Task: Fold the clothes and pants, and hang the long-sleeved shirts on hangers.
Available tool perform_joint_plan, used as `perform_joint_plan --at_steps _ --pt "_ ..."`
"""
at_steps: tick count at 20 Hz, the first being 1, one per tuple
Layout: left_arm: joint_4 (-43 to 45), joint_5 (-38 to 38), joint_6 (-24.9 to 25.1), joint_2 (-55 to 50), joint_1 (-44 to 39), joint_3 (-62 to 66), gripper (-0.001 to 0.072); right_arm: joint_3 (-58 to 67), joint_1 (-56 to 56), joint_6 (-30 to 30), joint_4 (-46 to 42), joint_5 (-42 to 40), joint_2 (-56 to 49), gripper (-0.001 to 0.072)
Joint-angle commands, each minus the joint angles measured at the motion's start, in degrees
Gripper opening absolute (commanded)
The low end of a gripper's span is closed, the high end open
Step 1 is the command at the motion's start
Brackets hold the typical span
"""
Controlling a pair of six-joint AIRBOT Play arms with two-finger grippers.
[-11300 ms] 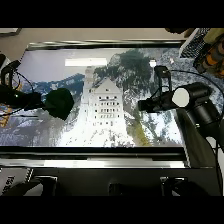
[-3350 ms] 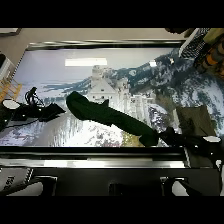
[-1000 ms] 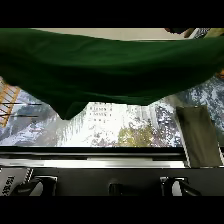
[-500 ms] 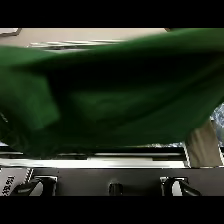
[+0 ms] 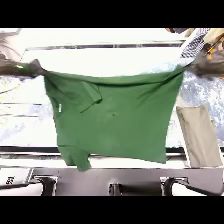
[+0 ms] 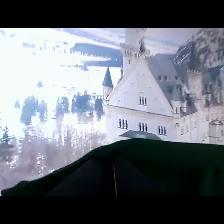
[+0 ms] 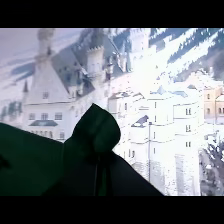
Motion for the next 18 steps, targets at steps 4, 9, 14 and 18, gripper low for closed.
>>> perform_joint_plan --at_steps 4,9,14,18 --pt "-0.87 16.9 3.06 -18.45 -3.52 0.11 0.0015 -0.07 9.75 0.74 -7.78 -18.88 -18.1 0.0034" --pt "-0.87 14.21 2.99 -21.03 -3.63 0.13 0.0207 -0.07 10.75 6.01 -7.43 -17.03 -22.84 0.025" --pt "-0.94 0.96 0.7 -15.1 4.5 0.11 0.0504 0.33 7.17 3.06 -9.38 2.51 -15.02 0.0372" --pt "-5.79 -2.29 -2.43 -6.21 15.17 -4.61 0.0503 -4.11 0.92 -4.57 -11.39 14.84 -2.1 0.037"
